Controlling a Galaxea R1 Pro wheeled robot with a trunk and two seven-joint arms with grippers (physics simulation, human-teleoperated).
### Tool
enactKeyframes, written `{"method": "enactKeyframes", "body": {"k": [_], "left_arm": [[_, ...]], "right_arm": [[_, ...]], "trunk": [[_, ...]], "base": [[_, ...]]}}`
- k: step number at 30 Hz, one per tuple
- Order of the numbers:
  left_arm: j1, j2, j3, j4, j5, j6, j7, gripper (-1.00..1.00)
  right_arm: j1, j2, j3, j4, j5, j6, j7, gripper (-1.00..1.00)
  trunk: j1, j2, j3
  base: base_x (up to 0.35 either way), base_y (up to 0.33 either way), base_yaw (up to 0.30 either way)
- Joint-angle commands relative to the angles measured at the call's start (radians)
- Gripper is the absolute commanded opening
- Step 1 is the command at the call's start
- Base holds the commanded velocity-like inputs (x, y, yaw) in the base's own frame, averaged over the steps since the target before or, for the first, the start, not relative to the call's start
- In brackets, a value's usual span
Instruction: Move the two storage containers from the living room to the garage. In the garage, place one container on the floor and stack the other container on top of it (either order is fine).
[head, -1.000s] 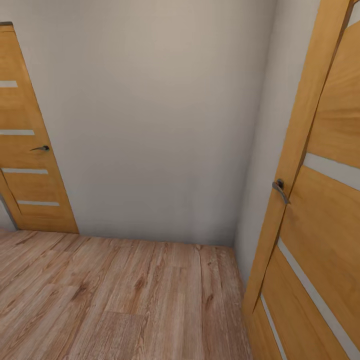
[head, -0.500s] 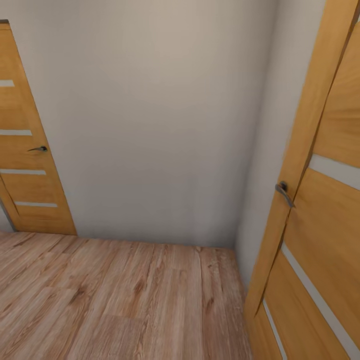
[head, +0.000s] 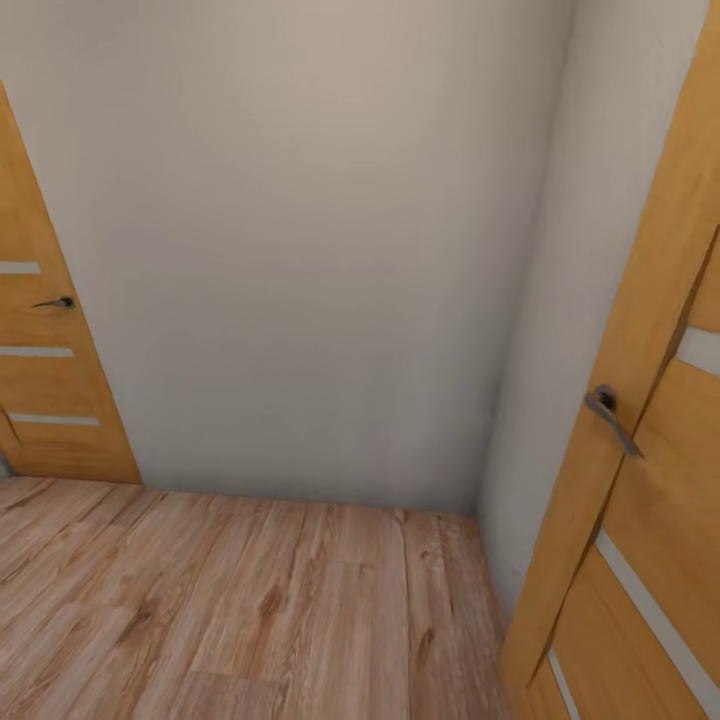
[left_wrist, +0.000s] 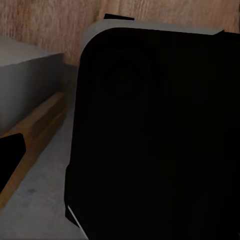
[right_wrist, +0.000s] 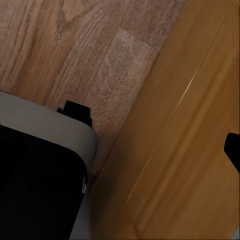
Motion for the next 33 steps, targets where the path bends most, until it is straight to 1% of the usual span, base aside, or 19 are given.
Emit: {"method": "enactKeyframes", "body": {"k": [1,17,29,33], "left_arm": [[0.0,0.0,0.003,-0.001,0.008,-0.002,0.0,1.0],[0.0,0.001,0.003,-0.001,0.008,-0.002,0.0,1.0],[0.0,0.001,0.003,-0.001,0.011,-0.002,0.0,1.0],[0.0,0.001,0.003,-0.001,0.032,-0.002,0.0,1.0]], "right_arm": [[-0.001,0.0,0.005,0.003,-0.002,-0.005,-0.003,1.0],[-0.001,-0.002,0.002,0.004,-0.003,-0.005,-0.003,1.0],[-0.001,-0.005,0.001,0.004,-0.01,-0.008,-0.003,1.0],[-0.001,-0.005,0.001,0.004,-0.01,-0.008,-0.003,1.0]], "trunk": [[0.001,0.0,-0.001],[0.001,0.0,-0.001],[0.001,0.0,-0.001],[0.001,0.0,-0.001]], "base": [[0.32,0.0,0.0],[0.32,0.0,0.0],[0.32,0.0,0.246],[0.32,0.0,0.275]]}}
